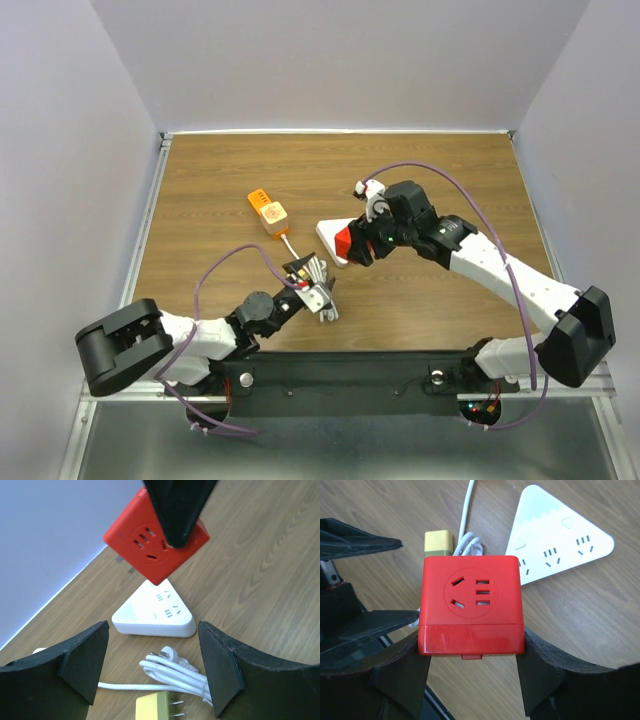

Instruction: Insert the plug

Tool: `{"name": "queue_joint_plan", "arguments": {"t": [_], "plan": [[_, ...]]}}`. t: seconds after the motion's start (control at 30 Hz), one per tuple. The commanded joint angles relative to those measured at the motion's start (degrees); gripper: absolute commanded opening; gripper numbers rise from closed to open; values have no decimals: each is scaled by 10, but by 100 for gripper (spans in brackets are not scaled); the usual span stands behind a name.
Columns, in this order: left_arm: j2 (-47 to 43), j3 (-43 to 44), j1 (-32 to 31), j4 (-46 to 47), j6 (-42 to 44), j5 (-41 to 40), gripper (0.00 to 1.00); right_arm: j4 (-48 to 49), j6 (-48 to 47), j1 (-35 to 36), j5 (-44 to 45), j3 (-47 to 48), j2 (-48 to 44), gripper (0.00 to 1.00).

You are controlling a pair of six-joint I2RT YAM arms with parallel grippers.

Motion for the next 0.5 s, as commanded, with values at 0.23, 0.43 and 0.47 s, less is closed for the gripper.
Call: {"name": "queue_joint_plan", "arguments": {"t": [0.23, 0.43, 0.47], "plan": [[62, 22, -63, 250, 128, -50, 83, 3, -2, 35, -30, -2, 26, 0], [13, 35, -65, 212, 133, -25, 83, 4, -8, 41, -36, -13, 23, 0], [-4, 41, -65, 187, 134, -21, 83, 5, -9, 40, -36, -13, 22, 0]]}}
